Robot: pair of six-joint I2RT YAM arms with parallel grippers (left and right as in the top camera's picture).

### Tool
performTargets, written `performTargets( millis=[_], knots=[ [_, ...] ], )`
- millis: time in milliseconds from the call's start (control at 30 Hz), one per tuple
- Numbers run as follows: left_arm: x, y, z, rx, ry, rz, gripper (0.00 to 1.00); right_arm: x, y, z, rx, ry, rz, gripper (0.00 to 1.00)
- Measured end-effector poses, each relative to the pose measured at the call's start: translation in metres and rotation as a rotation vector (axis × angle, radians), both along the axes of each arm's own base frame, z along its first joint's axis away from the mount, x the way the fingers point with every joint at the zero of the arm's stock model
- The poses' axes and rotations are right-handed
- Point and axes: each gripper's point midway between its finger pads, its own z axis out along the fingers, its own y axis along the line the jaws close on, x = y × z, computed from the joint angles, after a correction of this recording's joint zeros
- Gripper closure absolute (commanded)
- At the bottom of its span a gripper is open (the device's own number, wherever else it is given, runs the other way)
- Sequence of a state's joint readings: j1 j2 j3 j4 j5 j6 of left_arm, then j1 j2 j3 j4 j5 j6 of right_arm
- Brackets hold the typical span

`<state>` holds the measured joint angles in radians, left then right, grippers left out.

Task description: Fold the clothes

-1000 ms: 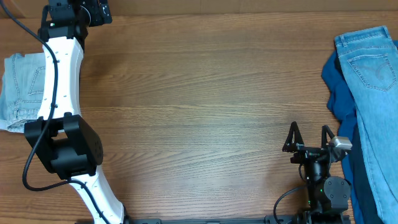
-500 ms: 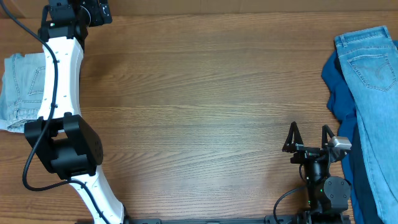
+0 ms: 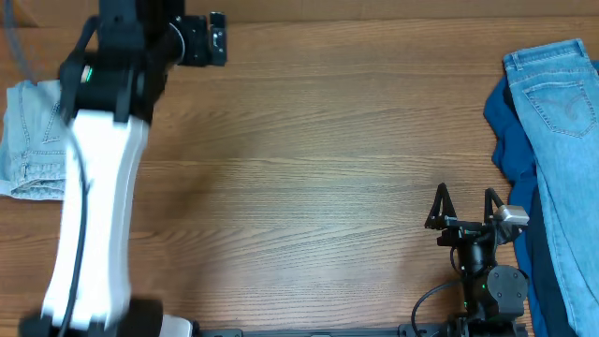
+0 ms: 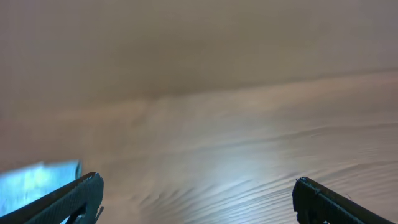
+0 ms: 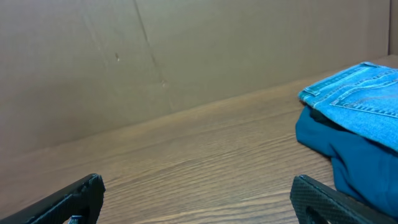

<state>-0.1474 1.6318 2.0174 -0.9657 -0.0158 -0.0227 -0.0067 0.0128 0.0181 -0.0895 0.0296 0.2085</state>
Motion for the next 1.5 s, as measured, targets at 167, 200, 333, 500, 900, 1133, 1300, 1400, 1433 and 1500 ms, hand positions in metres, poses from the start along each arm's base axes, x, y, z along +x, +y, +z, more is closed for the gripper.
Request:
performTargets(
  millis=[167,200,333,500,900,1133,1300,1400,1433,1500],
  knots=[
    [-0.086,0.005,0.101,0.009,-0.263,-0.003,0.00,0.000,0.000,0.000,0.000,-0.001,-0.001,0.00],
    [-0.100,0.011,0.111,0.014,-0.291,0.014,0.00,0.000,0.000,0.000,0.000,-0.001,0.000,0.00],
    [-0.152,0.027,0.121,0.028,-0.303,0.041,0.00,0.000,0.000,0.000,0.000,0.000,0.000,0.00],
    [-0.215,0.042,0.104,0.030,-0.314,0.051,0.00,0.000,0.000,0.000,0.000,0.000,0.000,0.00],
    [-0.170,0.035,-0.048,-0.076,-0.496,0.013,0.00,0.000,0.000,0.000,0.000,0.000,0.000,0.00],
    [-0.171,0.037,-0.122,-0.204,-0.523,0.046,0.00,0.000,0.000,0.000,-0.001,0.000,0.000,0.00],
    [-0.176,0.042,-0.165,-0.211,-0.510,0.067,0.00,0.000,0.000,0.000,0.000,0.000,0.000,0.00],
    [-0.182,0.044,-0.178,-0.219,-0.527,0.083,0.00,0.000,0.000,0.000,0.000,-0.001,0.000,0.00],
    [-0.185,0.045,-0.183,-0.222,-0.539,0.087,0.00,0.000,0.000,0.000,0.000,-0.001,0.000,0.00],
    [-0.187,0.046,-0.191,-0.226,-0.559,0.090,0.00,0.000,0.000,0.000,0.000,0.000,0.000,0.00]
  ],
)
